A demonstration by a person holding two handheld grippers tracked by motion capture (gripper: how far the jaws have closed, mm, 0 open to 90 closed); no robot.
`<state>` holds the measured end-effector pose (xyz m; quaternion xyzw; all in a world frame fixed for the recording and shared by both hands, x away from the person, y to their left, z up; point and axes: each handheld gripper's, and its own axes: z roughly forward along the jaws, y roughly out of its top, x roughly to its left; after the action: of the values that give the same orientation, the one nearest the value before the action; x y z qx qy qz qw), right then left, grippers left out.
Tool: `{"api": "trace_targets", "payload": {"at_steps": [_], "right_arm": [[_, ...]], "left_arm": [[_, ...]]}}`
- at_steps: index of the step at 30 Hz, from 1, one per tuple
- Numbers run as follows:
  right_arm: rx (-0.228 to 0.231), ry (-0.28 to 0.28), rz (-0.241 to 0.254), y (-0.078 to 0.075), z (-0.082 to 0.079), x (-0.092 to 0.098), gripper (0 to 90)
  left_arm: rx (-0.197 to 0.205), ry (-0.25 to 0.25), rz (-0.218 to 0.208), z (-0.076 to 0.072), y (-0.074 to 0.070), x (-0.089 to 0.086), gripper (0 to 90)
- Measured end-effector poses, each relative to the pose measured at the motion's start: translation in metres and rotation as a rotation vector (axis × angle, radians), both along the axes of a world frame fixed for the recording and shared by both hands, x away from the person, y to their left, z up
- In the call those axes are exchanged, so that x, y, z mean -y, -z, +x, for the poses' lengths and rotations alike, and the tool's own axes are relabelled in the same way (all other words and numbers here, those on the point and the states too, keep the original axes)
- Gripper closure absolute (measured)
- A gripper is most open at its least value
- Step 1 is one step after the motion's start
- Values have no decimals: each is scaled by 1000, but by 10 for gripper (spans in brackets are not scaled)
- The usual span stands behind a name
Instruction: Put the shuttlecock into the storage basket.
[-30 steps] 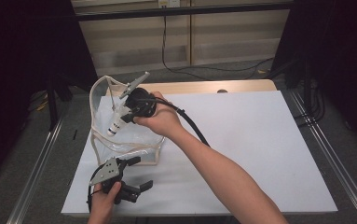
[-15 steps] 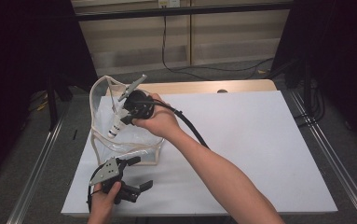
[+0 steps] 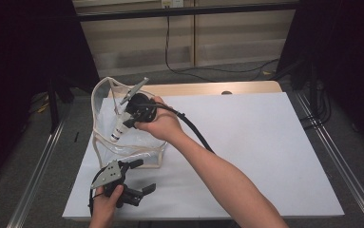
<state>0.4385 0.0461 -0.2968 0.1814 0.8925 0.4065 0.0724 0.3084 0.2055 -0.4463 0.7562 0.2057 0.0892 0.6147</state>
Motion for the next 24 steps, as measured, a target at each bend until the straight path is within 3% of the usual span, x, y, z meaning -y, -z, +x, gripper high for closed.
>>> {"api": "trace_targets", "payload": {"at_steps": [24], "right_arm": [[-11, 3, -16, 10, 5, -4, 879]], "left_arm": [[5, 1, 6, 0, 0, -1, 22]]}}
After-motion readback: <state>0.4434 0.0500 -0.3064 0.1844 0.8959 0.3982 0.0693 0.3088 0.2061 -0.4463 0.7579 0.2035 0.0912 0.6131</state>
